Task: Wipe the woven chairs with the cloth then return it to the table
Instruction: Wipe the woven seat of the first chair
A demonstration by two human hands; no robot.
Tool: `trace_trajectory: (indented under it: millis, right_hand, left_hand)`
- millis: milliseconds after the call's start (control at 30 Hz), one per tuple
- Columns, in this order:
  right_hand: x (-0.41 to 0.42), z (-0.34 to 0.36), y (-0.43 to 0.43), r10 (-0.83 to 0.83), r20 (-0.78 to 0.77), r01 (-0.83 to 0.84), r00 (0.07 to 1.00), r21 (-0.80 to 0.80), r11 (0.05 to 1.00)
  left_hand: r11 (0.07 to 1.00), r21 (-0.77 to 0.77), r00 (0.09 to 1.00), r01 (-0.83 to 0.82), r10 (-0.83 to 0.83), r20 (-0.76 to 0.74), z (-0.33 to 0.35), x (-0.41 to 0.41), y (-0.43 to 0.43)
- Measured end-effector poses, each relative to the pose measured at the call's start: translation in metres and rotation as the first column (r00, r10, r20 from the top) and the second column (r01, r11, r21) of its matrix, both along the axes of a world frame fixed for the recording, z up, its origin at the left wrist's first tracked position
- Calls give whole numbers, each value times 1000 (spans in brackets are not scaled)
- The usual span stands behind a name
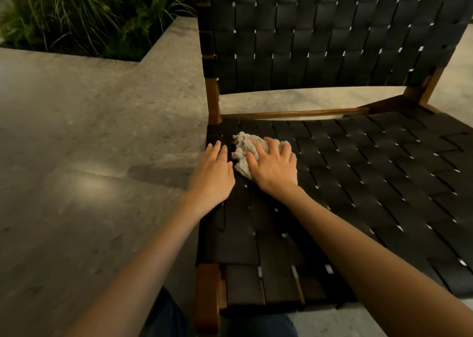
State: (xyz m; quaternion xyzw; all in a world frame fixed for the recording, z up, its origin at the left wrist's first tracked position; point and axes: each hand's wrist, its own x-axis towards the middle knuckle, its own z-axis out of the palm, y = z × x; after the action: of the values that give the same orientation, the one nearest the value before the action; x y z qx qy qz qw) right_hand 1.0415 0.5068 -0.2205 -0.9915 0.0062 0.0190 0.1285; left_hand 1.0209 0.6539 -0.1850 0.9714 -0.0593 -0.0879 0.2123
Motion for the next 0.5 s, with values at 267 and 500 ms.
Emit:
trace_trajectory:
  millis: [267, 500]
  right_hand:
    - [101, -24, 2, 8, 52, -8, 999, 1, 1000]
    - [131, -23, -14, -55, 47, 52, 997, 65, 997]
  left_hand:
    - [984, 175, 995, 35, -51, 87, -21, 50, -5]
    - [987, 156, 989, 40, -61, 132, -27, 60, -5]
